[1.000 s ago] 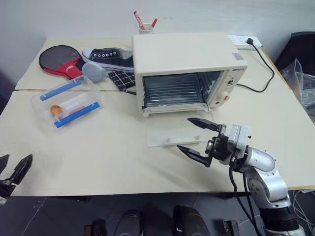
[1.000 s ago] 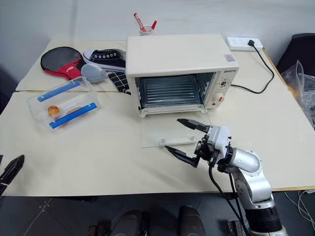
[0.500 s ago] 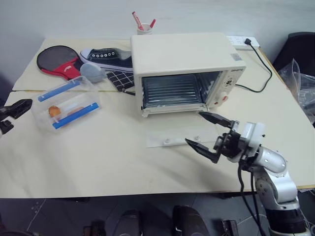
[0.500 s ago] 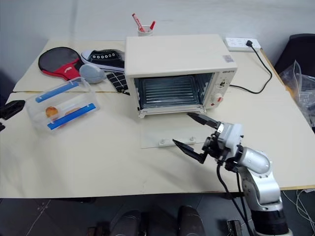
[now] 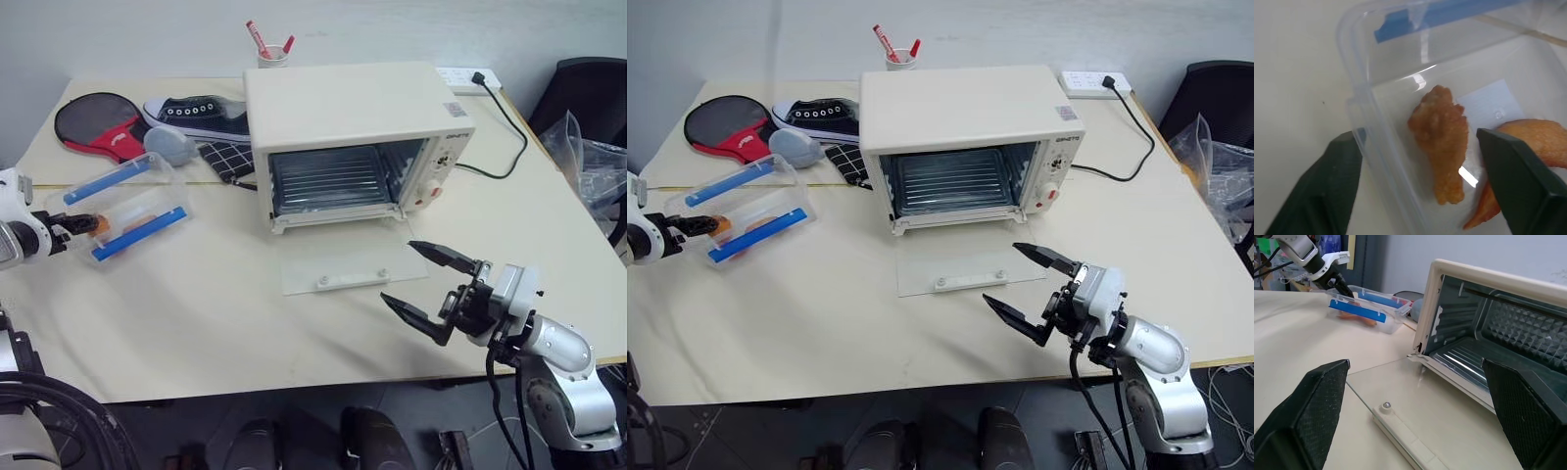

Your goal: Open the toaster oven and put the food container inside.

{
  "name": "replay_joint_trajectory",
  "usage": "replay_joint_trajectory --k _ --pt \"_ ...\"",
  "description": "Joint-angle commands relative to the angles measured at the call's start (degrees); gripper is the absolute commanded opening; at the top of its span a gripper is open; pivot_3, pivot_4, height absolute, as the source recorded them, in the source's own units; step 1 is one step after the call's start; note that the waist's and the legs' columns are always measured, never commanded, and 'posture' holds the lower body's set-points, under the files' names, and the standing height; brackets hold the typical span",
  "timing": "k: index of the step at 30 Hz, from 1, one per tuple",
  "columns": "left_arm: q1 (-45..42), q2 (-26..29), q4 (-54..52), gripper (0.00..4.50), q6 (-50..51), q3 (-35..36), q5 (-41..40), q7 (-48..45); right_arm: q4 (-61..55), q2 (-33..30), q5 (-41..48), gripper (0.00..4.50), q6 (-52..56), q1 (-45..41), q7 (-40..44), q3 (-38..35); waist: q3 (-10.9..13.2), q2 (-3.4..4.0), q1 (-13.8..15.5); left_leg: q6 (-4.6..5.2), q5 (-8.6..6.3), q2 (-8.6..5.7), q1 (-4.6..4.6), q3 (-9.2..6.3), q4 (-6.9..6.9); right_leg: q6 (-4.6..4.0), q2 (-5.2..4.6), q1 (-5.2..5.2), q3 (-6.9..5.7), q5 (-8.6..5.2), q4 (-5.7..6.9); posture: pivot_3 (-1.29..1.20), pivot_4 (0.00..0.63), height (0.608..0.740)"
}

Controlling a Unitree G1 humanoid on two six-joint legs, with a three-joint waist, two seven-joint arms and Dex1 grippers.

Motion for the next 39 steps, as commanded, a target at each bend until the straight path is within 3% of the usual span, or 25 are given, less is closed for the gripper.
replay_joint_trajectory --k 1,6,10,18,28,33,39 --pt "-1.2 0.7 1.3 2.35 -1.5 0.3 2.2 -0.9 -3.1 1.3 2.3 4.50 -0.4 -0.4 -2.1 -1.4 0.0 0.00 0.0 0.00 0.00 0.01 -0.01 -0.01 0.01 0.00 0.00 0.00 0.00 0.00 0.01 0.00 0.150 0.740" --pt "-1.4 0.7 1.4 0.89 -2.1 1.2 3.0 -2.1 -4.4 2.6 4.0 4.50 -0.9 -0.4 -1.5 0.1 0.0 -0.01 0.1 0.00 0.00 0.02 0.00 -0.01 0.04 0.00 -0.03 -0.01 0.03 0.00 0.05 0.00 0.150 0.740" --pt "-1.6 1.3 0.3 0.11 -2.3 1.5 3.1 -4.4 -3.9 2.5 4.3 4.50 -1.4 -0.2 0.0 0.6 0.0 -0.01 0.1 0.01 0.00 0.02 -0.01 -0.01 0.05 0.00 -0.02 -0.03 0.02 0.00 0.07 0.00 0.150 0.740" --pt "-2.5 6.3 -10.0 0.11 2.7 -1.3 4.3 -12.2 -1.5 0.2 5.6 4.50 -0.8 1.0 2.0 -3.0 0.1 -0.37 0.1 0.01 0.00 0.01 -0.10 0.00 0.06 0.00 -0.01 -0.12 0.02 0.00 0.08 0.00 0.150 0.740" --pt "13.3 11.9 -53.5 0.11 30.3 -2.7 -8.7 -23.4 0.0 -2.9 5.1 4.50 -1.6 8.2 4.4 -8.9 0.1 -0.33 0.4 0.03 0.01 0.22 -0.08 0.02 0.09 0.00 -0.06 -0.15 0.30 0.00 0.16 0.00 0.150 0.740" --pt "14.1 5.1 -67.0 0.11 42.3 -0.7 -15.9 -19.3 -0.3 -3.2 4.6 4.50 -2.1 11.7 4.9 -10.7 0.1 -0.22 1.3 0.03 0.01 0.20 -0.06 0.02 0.09 -0.01 -0.06 -0.16 0.43 -0.01 0.15 0.00 0.150 0.740" --pt "7.4 -13.7 -69.7 0.11 42.5 -1.2 -23.9 -2.0 -0.1 -2.4 3.6 4.50 -3.3 15.2 3.9 -13.1 0.1 -0.21 2.7 0.04 0.06 0.16 -0.06 -0.08 0.27 -0.04 -0.12 -0.06 0.46 0.02 0.24 0.00 0.150 0.740"
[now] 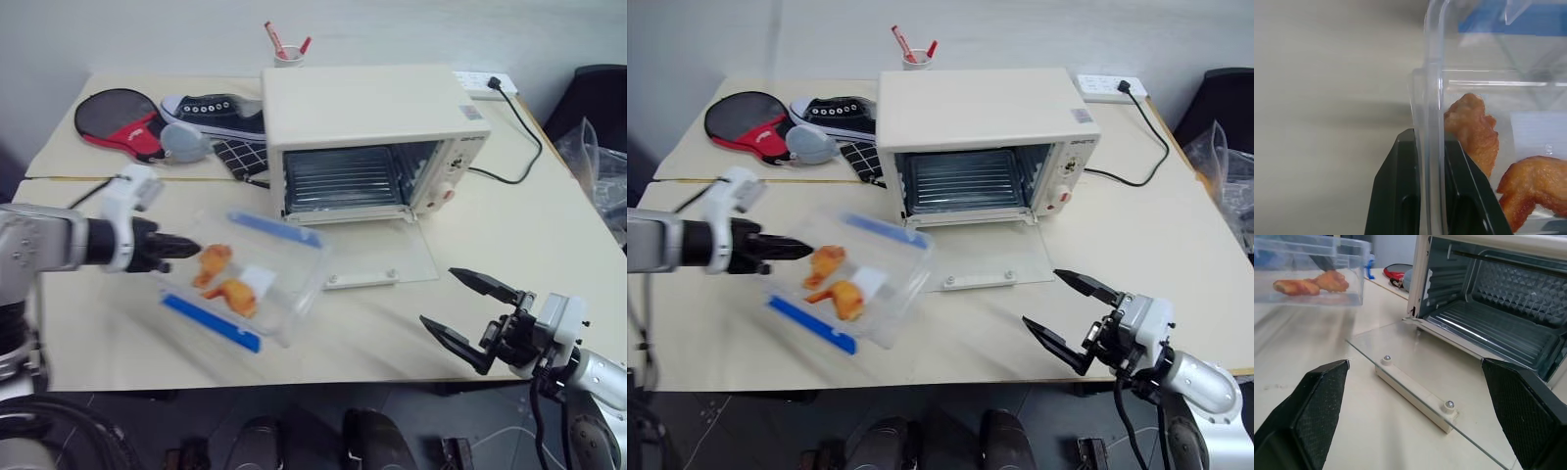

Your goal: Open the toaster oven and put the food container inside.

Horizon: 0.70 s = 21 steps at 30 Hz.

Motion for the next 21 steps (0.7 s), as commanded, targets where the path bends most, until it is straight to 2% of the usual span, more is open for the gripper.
replay_joint_trajectory --k 1,6,10,14,21 --pt "-3.6 -7.3 -2.7 0.11 -0.3 1.7 -3.9 11.1 -1.2 0.5 -0.2 4.50 -1.8 1.6 -1.0 -2.5 0.0 -0.01 0.2 0.02 -0.02 0.00 -0.03 0.01 0.06 0.01 -0.01 0.00 0.01 0.01 0.01 0.00 0.150 0.740" --pt "-4.8 -19.6 -2.5 0.11 -0.3 5.5 -3.5 28.2 -3.4 1.7 -0.9 4.50 -2.8 4.1 -2.9 -2.7 0.0 0.02 0.1 0.03 -0.03 -0.03 0.02 0.01 0.06 0.02 0.01 0.05 -0.02 0.02 0.00 0.00 0.150 0.740" --pt "-5.7 -25.3 -1.8 0.11 -0.3 7.9 -6.5 37.8 -5.1 2.7 -1.4 4.50 -3.2 5.5 -4.8 -2.5 0.0 0.02 0.3 0.02 -0.02 -0.01 0.04 -0.01 0.11 0.02 -0.01 0.07 -0.04 0.02 0.01 0.00 0.150 0.740" --pt "-6.1 -27.2 0.7 0.11 -0.3 7.2 -10.4 45.1 -6.2 3.4 -2.1 4.50 -3.6 6.2 -6.1 -1.9 0.0 0.03 0.5 0.04 -0.02 -0.06 0.05 -0.32 0.30 0.02 -0.13 0.37 -0.02 0.02 0.00 0.00 0.150 0.740" --pt "-6.1 -28.9 2.2 0.11 -0.3 4.8 -19.1 52.4 -7.5 4.1 -2.7 4.50 -4.0 7.0 -7.7 -1.5 0.0 0.04 0.5 0.03 -0.02 -0.12 0.05 -0.45 0.31 0.01 -0.16 0.47 -0.05 0.02 -0.02 0.00 0.150 0.740"
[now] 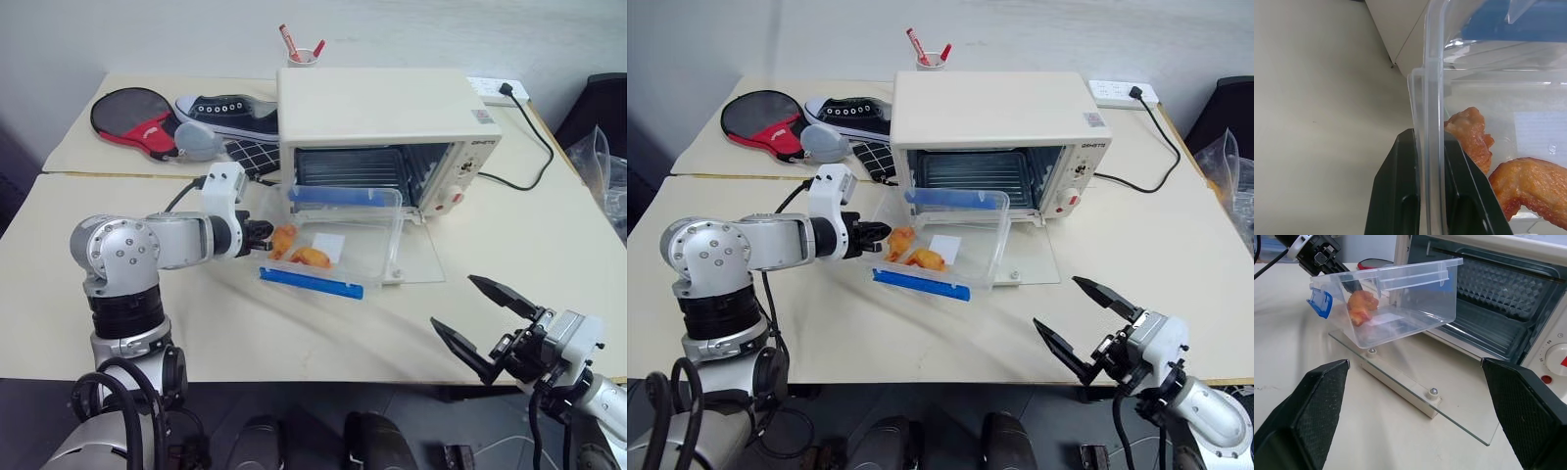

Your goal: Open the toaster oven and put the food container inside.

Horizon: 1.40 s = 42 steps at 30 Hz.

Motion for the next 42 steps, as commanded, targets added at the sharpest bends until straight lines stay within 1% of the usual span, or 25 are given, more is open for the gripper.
replay_joint_trajectory --k 1,7,10,15,17,18,27,30,32,35,40,42 --pt "-2.3 -1.6 0.3 0.11 -0.9 -1.1 -5.2 3.3 -3.2 0.3 -0.1 4.50 -1.4 0.8 -0.9 -0.6 0.0 0.01 0.2 0.00 0.00 0.00 0.00 -0.02 0.01 0.00 0.00 0.02 -0.01 0.00 -0.01 0.00 0.150 0.740" --pt "-3.5 -3.6 1.4 0.11 -0.9 -4.5 -9.3 6.9 -4.0 0.7 -0.8 4.50 -1.7 1.3 -1.8 0.2 0.0 0.01 0.3 0.00 0.00 -0.03 -0.02 -0.10 0.04 0.00 0.00 0.10 -0.07 0.00 -0.07 0.00 0.150 0.740" --pt "-4.2 -4.0 2.0 0.11 -0.9 -5.1 -9.0 8.1 -4.2 0.9 -1.0 4.50 -1.9 1.4 -2.1 0.5 0.0 0.03 0.0 -0.01 -0.01 -0.03 -0.01 -0.06 0.02 0.00 0.05 0.08 -0.11 0.00 -0.09 0.00 0.150 0.740" --pt "-5.0 -3.1 2.2 0.11 -0.9 -6.2 -7.8 7.8 -4.5 1.3 -1.3 4.50 -2.6 2.0 -2.8 0.9 0.0 0.05 -0.1 -0.04 -0.01 -0.02 0.01 -0.03 0.00 0.00 0.16 0.07 -0.20 0.00 -0.11 0.00 0.150 0.740" --pt "-5.2 -3.0 2.3 0.83 -0.9 -6.5 -7.6 7.6 -4.6 1.5 -1.5 4.50 -2.7 2.3 -2.9 1.1 0.0 0.05 -0.1 -0.04 -0.01 -0.02 0.02 -0.01 0.00 0.00 0.16 0.07 -0.21 0.00 -0.11 0.00 0.150 0.740" --pt "-5.3 -3.1 2.3 0.98 -0.9 -6.5 -7.3 7.6 -4.7 1.6 -1.6 4.50 -2.7 2.5 -3.0 1.2 0.0 0.05 -0.1 -0.04 -0.02 -0.01 0.02 0.00 0.00 0.00 0.16 0.07 -0.20 0.00 -0.11 0.00 0.150 0.740" --pt "-5.2 -3.5 1.9 3.68 -0.9 -5.6 -5.4 5.7 -4.7 1.5 -1.5 4.50 -2.5 2.7 -3.2 0.9 0.0 0.08 -0.1 -0.05 -0.02 0.00 0.04 0.01 0.00 0.00 0.16 0.07 -0.22 0.00 -0.11 0.00 0.150 0.740" --pt "-5.2 -3.0 1.4 4.41 -0.9 -5.5 -4.7 4.0 -4.6 1.3 -1.1 4.50 -2.1 2.5 -3.5 0.5 0.0 0.09 -0.1 -0.05 -0.02 0.00 0.04 0.01 0.00 0.00 0.16 0.07 -0.22 0.00 -0.11 0.00 0.150 0.740" --pt "-5.3 -2.6 0.7 4.47 -1.3 -5.3 -3.9 1.5 -4.6 1.0 -0.2 4.50 -1.3 2.0 -4.0 -0.3 0.0 0.09 -0.1 -0.05 -0.02 -0.01 0.04 0.01 0.00 0.00 0.16 0.07 -0.22 0.00 -0.11 0.00 0.150 0.740" --pt "-5.2 -0.1 -0.2 4.47 -2.3 -6.2 -2.2 -3.7 -5.1 0.4 1.4 4.50 0.6 1.1 -5.0 -1.3 0.0 0.09 -0.2 -0.05 -0.02 -0.01 0.03 0.04 -0.01 0.00 0.19 0.04 -0.25 0.00 -0.11 0.00 0.150 0.740" --pt "-4.4 2.7 -0.1 4.47 -7.7 -8.2 1.5 -11.9 -7.3 -2.4 4.8 4.50 6.3 -1.4 -7.3 -2.3 0.0 0.12 -0.2 -0.07 -0.03 -0.01 0.05 0.10 -0.01 -0.01 0.23 0.01 -0.28 -0.01 -0.10 0.00 0.150 0.740" --pt "-4.2 4.8 -0.4 4.47 -10.0 -10.1 2.4 -17.2 -8.7 -3.7 7.4 4.50 9.2 -1.7 -8.2 -3.0 0.0 0.13 -0.1 -0.07 -0.03 -0.01 0.03 0.10 -0.02 -0.01 0.24 -0.01 -0.28 -0.01 -0.11 0.00 0.150 0.740"
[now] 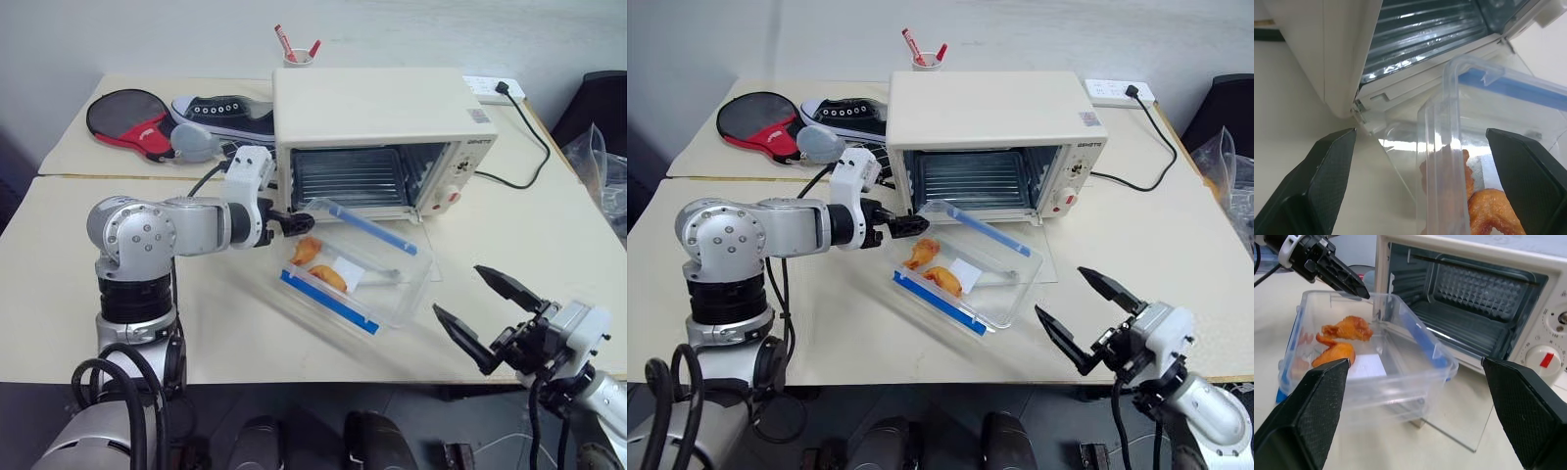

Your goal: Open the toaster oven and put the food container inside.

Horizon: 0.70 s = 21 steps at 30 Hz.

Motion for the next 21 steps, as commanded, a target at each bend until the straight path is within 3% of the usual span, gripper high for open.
replay_joint_trajectory --k 1,4,7,9,13,17,21 --pt "0.4 4.2 -2.5 4.47 -5.5 -3.1 1.6 -10.4 -4.5 -2.2 5.6 4.50 4.5 0.0 -1.3 -3.0 0.0 0.00 0.0 0.00 0.00 0.00 -0.01 -0.01 -0.01 0.00 0.00 0.00 -0.01 0.00 -0.02 0.00 0.150 0.740" --pt "2.2 10.8 -3.9 4.49 -12.4 -5.4 2.9 -23.3 -7.1 -4.9 10.5 4.31 8.5 2.1 0.9 -4.2 0.0 0.02 0.0 0.00 0.00 0.00 -0.01 0.06 -0.07 -0.01 0.01 -0.05 -0.01 0.00 -0.04 0.00 0.150 0.740" --pt "5.7 20.5 -3.2 4.50 -23.1 -8.0 7.0 -39.6 -8.8 -8.3 12.3 3.51 11.1 6.5 5.5 -5.5 0.0 0.07 -0.1 -0.02 -0.01 -0.02 -0.01 0.13 -0.14 -0.05 0.08 -0.10 0.01 -0.02 -0.06 0.00 0.150 0.740" --pt "8.4 24.6 -0.2 4.10 -30.8 -8.9 10.7 -47.8 -9.3 -9.8 12.4 2.86 12.2 9.6 8.0 -6.0 0.0 0.09 -0.1 -0.03 -0.02 -0.02 0.02 0.22 -0.18 -0.07 0.12 -0.13 0.04 -0.04 -0.07 0.00 0.150 0.740" --pt "14.5 29.1 6.0 2.89 -45.1 -9.8 17.1 -61.5 -10.9 -12.5 10.1 1.48 14.5 15.4 12.7 -3.0 0.0 0.14 0.0 0.00 -0.03 -0.02 0.08 0.30 -0.18 -0.08 0.11 -0.13 0.09 -0.04 -0.13 0.00 0.150 0.740" --pt "19.3 28.5 4.8 1.65 -51.3 -9.3 18.8 -67.6 -12.3 -12.3 7.3 0.12 15.8 15.5 11.8 2.1 0.0 0.13 0.1 0.06 -0.07 0.08 -0.01 0.24 -0.15 -0.09 0.04 -0.14 0.07 -0.04 -0.12 0.00 0.150 0.740" --pt "25.9 28.9 1.7 0.33 -58.4 -12.1 23.7 -71.7 -12.4 -12.1 4.8 0.00 17.1 11.8 10.9 8.3 0.0 0.14 -0.1 0.15 -0.11 0.14 -0.01 0.25 -0.11 -0.07 -0.06 -0.14 0.10 -0.03 -0.10 0.00 0.150 0.740"
